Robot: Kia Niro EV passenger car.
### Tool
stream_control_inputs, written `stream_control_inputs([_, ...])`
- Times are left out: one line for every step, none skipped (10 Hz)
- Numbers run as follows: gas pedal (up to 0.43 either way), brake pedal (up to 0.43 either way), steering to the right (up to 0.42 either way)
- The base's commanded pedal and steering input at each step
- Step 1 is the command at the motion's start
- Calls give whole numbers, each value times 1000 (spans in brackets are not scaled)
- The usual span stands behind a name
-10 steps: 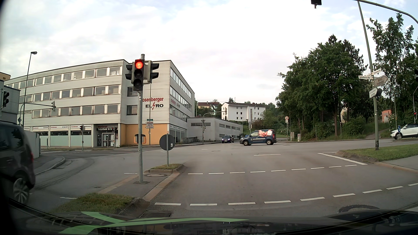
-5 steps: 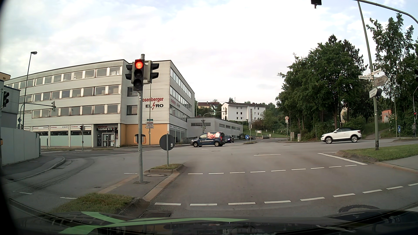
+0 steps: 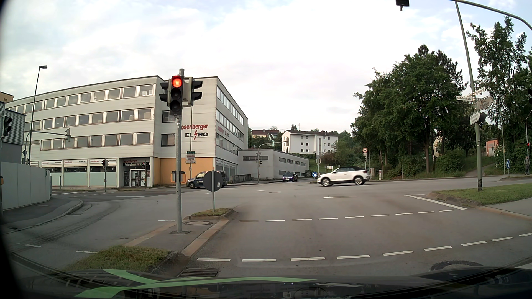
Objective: Follow the waypoints while adhering to traffic rules and regulations
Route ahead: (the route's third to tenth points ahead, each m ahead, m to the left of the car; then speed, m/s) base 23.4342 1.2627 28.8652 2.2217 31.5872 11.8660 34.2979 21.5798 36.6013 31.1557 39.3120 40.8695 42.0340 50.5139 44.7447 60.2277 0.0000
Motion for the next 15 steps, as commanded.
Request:
stream_control_inputs([0, 238, -20])
stream_control_inputs([0, 238, -20])
stream_control_inputs([0, 238, -20])
stream_control_inputs([0, 238, -20])
stream_control_inputs([0, 238, -20])
stream_control_inputs([0, 238, -20])
stream_control_inputs([0, 238, -20])
stream_control_inputs([0, 238, -20])
stream_control_inputs([0, 238, -20])
stream_control_inputs([0, 238, -20])
stream_control_inputs([0, 238, -20])
stream_control_inputs([0, 238, -20])
stream_control_inputs([0, 238, -20])
stream_control_inputs([0, 238, -20])
stream_control_inputs([0, 238, -20])
